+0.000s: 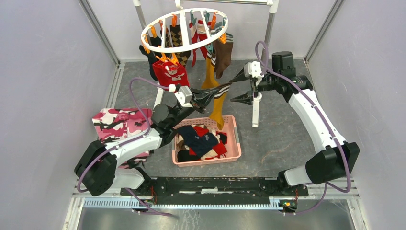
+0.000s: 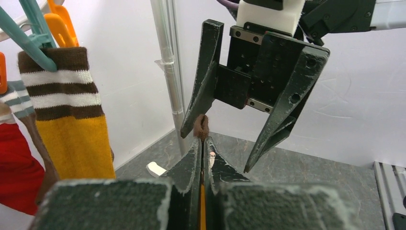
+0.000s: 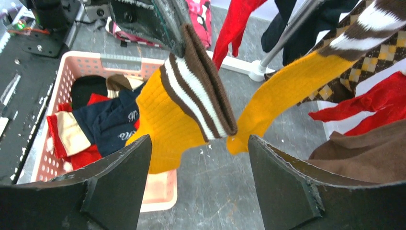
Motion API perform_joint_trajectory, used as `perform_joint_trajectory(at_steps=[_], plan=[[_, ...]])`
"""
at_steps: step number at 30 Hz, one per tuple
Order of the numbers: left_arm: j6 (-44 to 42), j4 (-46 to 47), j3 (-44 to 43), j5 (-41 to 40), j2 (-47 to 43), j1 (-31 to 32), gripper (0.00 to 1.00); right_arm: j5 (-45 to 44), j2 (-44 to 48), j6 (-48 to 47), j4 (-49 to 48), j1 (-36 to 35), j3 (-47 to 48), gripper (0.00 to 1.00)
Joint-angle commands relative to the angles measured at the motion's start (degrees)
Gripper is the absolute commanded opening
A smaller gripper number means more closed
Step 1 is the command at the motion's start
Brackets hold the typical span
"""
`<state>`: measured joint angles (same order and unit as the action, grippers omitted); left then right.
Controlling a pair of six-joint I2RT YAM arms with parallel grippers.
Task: Clip the socks to the hanger
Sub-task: Pick up the sock from the bin.
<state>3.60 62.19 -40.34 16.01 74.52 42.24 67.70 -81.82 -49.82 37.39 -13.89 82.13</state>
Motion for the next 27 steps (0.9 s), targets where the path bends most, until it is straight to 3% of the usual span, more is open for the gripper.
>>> perform_joint_trajectory(at_steps=[1,6,11,15,21,23,27], plan=[[2.4,1.8,-1.9,1.4,-2.0,0.2,0.02,6.2,0.1,7.8,-7.9,-0.6,-0.3,0.78],[3.6,3.1,-1.9,2.1,-2.1,0.2,0.02,6.7,0.2,11.7,-10.7,-1.4,-1.1,0.72],[4.5,4.4,-1.7,2.1,-2.1,0.2,0.02,7.7,0.2,14.3,-12.2,-1.5,-1.2,0.49],[4.6,4.5,-1.6,1.8,-2.3,0.2,0.02,7.0,0.7,16.1,-13.3,-1.5,-1.2,0.24],[3.6,3.4,-1.0,0.1,-2.6,0.2,0.02,5.5,1.6,18.6,-14.0,-1.2,-0.9,0.02],[3.0,1.5,-0.9,-1.4,-2.7,0.2,0.03,5.0,1.8,18.5,-13.2,-0.7,-1.2,0.00],[1.8,-8.7,-1.3,-5.9,-7.6,0.1,0.25,0.6,2.6,14.3,-7.4,1.3,-1.5,0.00]])
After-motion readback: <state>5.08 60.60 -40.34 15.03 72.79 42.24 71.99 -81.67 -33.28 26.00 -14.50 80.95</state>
